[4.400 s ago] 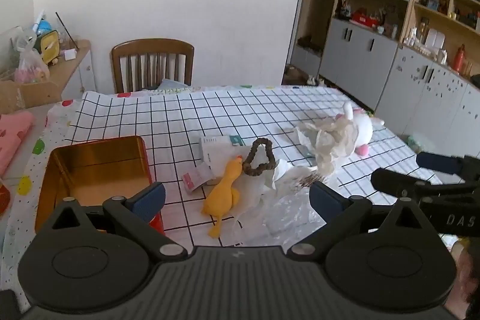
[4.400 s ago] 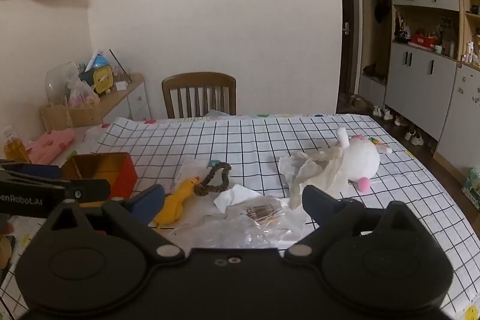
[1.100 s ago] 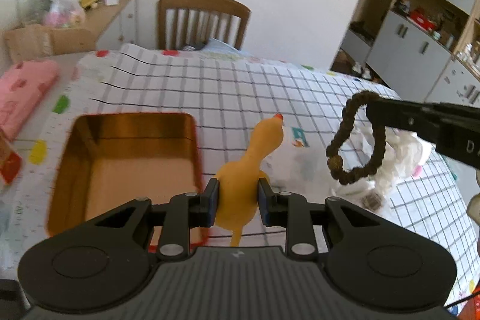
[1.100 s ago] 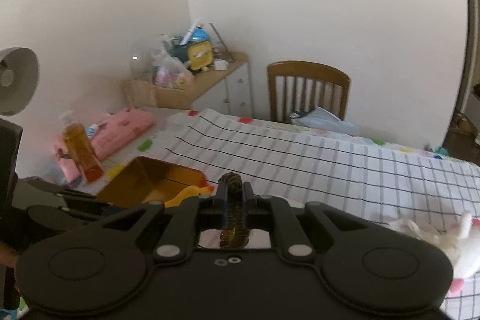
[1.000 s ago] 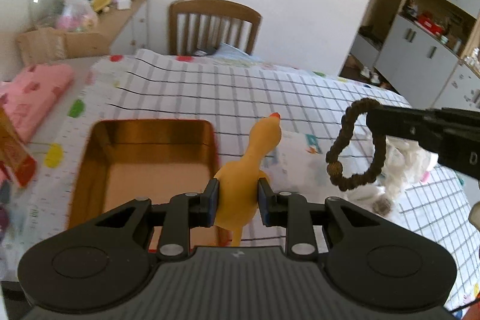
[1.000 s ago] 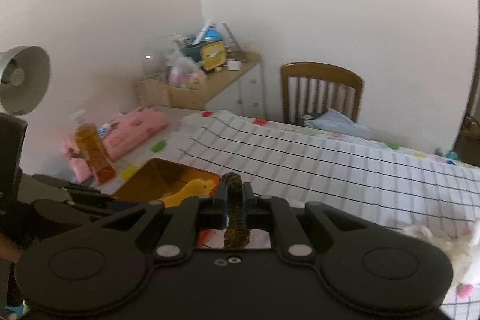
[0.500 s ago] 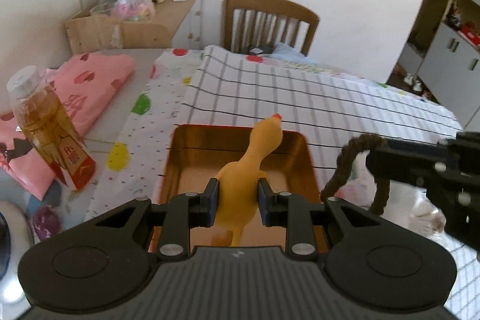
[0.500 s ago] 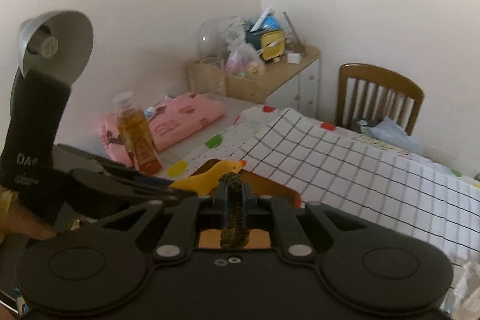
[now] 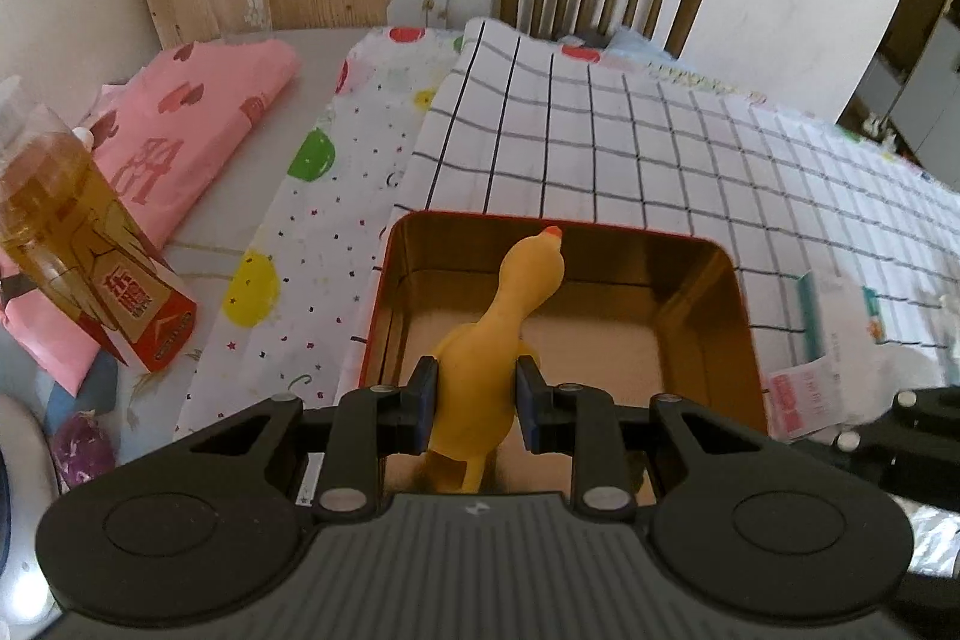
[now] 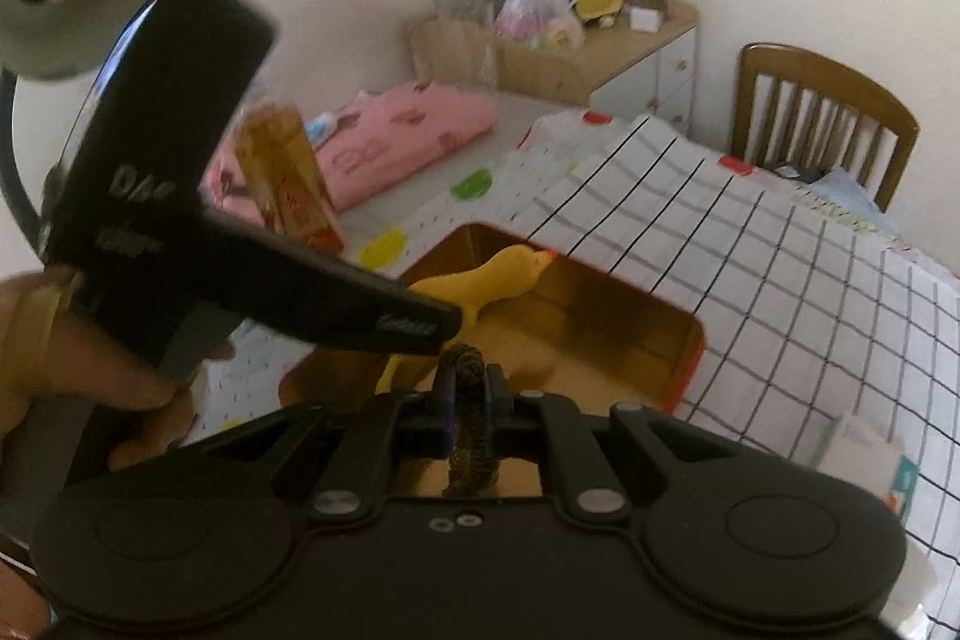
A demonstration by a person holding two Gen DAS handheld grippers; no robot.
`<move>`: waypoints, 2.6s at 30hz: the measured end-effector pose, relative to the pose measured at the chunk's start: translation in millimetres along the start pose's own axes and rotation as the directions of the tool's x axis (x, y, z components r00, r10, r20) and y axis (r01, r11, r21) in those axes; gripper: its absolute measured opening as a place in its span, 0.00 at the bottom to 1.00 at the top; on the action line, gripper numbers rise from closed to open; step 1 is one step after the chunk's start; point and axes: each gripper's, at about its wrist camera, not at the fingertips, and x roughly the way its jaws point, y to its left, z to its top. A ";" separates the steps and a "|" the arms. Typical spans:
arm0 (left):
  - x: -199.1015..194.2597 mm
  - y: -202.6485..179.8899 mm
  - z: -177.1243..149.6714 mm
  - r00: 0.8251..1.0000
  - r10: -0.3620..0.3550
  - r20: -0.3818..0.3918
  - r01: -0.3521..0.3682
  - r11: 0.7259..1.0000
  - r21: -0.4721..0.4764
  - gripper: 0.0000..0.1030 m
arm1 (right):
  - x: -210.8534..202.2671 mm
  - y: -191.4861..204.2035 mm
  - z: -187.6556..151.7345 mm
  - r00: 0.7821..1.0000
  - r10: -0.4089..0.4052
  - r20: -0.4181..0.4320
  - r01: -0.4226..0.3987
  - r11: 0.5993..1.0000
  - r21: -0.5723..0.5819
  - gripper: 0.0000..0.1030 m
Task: Organize soft objects
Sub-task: 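Carry the chicken and scrunchie over the red tin box with both tools, then open the left tool to drop the chicken in the box while the right tool drops the scrunchie, then move both tools back over the items on the table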
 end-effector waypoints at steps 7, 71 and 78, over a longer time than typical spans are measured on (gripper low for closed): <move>25.6 -7.2 -1.0 0.999 0.008 -0.052 -0.006 1.000 0.030 0.26 | 22.6 -3.8 -7.9 0.998 -0.018 -0.063 0.017 1.000 -0.012 0.08; -99.4 -45.7 -23.5 0.961 -0.175 0.215 0.139 0.975 0.174 0.70 | -120.8 -28.0 -38.1 0.977 -0.156 0.149 0.143 0.985 0.092 0.71; -120.6 -61.0 -35.0 0.941 -0.227 0.251 0.172 0.960 0.221 0.80 | -154.9 -31.8 -61.8 0.963 -0.203 0.175 0.182 0.975 0.130 0.82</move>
